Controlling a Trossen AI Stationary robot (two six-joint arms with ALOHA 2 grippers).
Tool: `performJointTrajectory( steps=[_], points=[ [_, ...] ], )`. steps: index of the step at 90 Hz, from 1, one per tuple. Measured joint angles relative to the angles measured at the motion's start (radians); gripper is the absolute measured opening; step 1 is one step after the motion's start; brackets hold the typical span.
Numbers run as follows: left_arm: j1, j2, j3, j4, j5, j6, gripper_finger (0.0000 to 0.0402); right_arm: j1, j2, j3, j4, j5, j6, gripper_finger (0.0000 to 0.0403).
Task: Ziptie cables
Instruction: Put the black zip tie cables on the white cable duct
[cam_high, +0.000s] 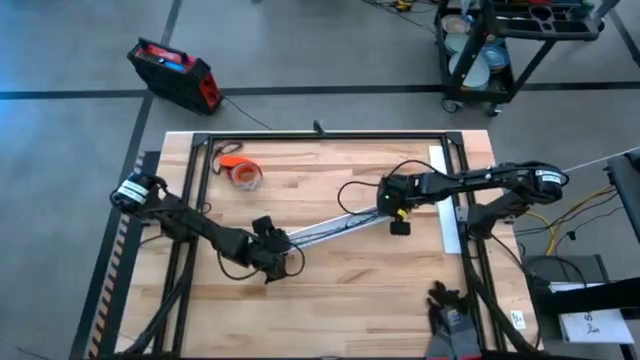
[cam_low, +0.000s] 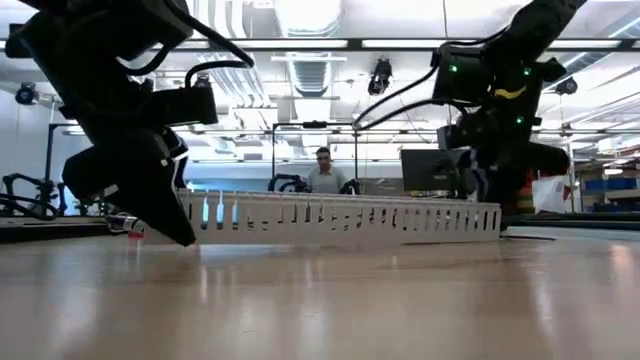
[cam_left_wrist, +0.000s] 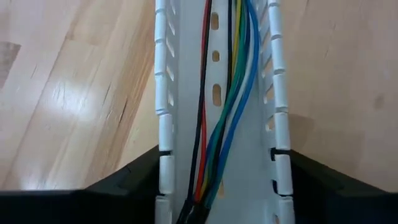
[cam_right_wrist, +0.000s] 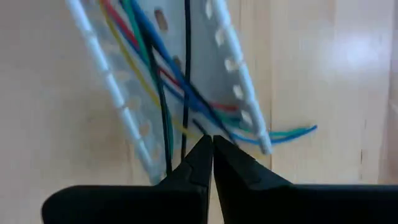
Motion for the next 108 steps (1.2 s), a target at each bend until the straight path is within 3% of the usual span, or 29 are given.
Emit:
performJointTrajectory(
  steps=[14,32,64,76,93,108],
  points=[
    [-0.006,0.0,-0.007,-0.028,0.003,-0.013,0.0244,0.049,0.001,-0.014,0.005,-0.046,0.019,0.0],
    [-0.033,-0.002,-0.032,-0.044,0.005,-0.037,0.0229,0.12,0.002,-0.044,0.002,0.114,0.022,0.0],
    [-0.044,-0.016,-0.07,-0.048,-0.004,-0.081,0.0243,0.119,0.002,-0.022,0.032,0.313,-0.022,0.0009],
    [-0.054,-0.018,-0.071,-0.055,-0.006,-0.092,0.0237,0.12,0.002,-0.028,0.027,0.303,0.008,0.005],
    [-0.076,-0.018,-0.073,-0.056,-0.009,-0.042,0.0231,0.076,0.001,-0.04,0.027,0.306,0.02,0.0141],
    [-0.081,-0.034,-0.073,-0.091,0.025,-0.03,0.0241,0.074,-0.064,-0.025,0.023,0.302,0.014,0.0206]
  ],
)
